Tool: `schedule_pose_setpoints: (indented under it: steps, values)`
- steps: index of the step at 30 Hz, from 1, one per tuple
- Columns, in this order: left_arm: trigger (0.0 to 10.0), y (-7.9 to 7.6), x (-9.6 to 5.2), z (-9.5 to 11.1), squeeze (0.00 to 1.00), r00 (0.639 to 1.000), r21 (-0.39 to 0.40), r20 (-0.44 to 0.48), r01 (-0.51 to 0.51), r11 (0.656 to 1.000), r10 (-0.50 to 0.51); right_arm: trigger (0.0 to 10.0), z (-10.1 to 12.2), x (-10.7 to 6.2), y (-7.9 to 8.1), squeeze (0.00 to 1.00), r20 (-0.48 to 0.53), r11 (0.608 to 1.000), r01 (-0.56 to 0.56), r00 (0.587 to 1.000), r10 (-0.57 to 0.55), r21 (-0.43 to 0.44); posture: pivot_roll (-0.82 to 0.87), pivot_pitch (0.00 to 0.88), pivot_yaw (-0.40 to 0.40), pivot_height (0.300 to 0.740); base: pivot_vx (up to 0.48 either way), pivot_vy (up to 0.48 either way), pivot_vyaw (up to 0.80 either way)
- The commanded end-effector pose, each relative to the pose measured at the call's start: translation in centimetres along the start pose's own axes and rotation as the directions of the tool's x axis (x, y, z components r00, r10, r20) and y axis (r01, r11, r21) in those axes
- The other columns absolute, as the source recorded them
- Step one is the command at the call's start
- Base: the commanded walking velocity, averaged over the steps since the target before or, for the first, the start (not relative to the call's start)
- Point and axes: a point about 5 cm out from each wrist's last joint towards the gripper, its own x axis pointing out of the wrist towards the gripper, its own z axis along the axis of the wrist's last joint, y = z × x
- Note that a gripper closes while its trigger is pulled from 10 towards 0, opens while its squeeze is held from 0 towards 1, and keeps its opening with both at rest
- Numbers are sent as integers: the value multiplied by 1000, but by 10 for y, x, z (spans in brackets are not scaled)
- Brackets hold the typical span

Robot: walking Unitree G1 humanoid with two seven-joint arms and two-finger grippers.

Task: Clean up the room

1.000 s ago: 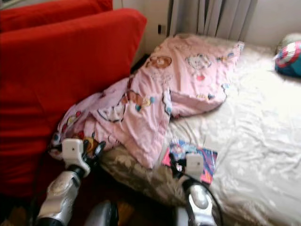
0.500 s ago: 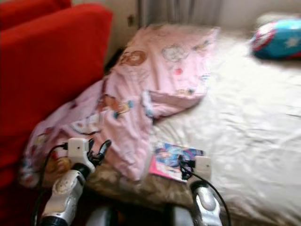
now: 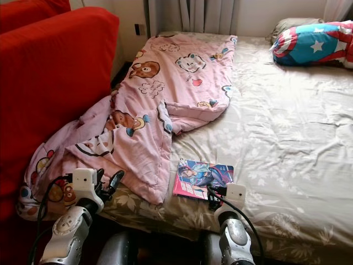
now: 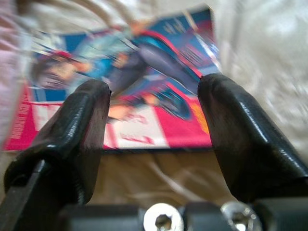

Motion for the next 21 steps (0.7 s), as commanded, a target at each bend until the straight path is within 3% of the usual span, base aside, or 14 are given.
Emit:
schedule_pose_setpoints:
  steps: [1,4,5,8,9,10,11,21]
  values:
    - [10000,1,-4,1,0,1000,10,-8,9,1000,-8,10000,0,1,-7,0,-20,999,37,999,-37,12,85,160,26,600,0,0,0]
    - [10000,2,-11,0,0,1000,20,-25,16,1000,-15,10000,5,2,-13,0,-2,998,56,998,-56,22,90,187,41,600,0,0,0]
    - [10000,3,-13,0,0,999,24,-32,20,999,-20,10000,6,2,-16,988,4,997,66,998,-66,28,88,200,47,600,0,0,0]
    - [10000,4,-16,0,0,999,31,-42,28,999,-26,10000,8,1,-22,1000,11,995,94,996,-94,28,89,218,54,600,0,0,0]
    - [10000,4,-16,0,0,999,31,-43,29,999,-27,10000,8,1,-22,1000,12,995,98,995,-98,29,89,218,54,600,0,0,0]
    - [10000,4,-16,0,0,999,33,-45,30,999,-28,10000,9,1,-24,682,18,994,102,995,-103,33,90,228,58,600,0,0,0]
    - [10000,4,-18,1,0,999,35,-47,30,999,-29,10000,10,1,-26,0,28,994,106,994,-107,38,90,236,63,600,0,0,0]
    - [10000,12,-33,-1,0,995,58,-93,23,998,-17,10000,22,5,-24,0,80,995,75,993,-81,69,107,258,85,600,0,0,0]
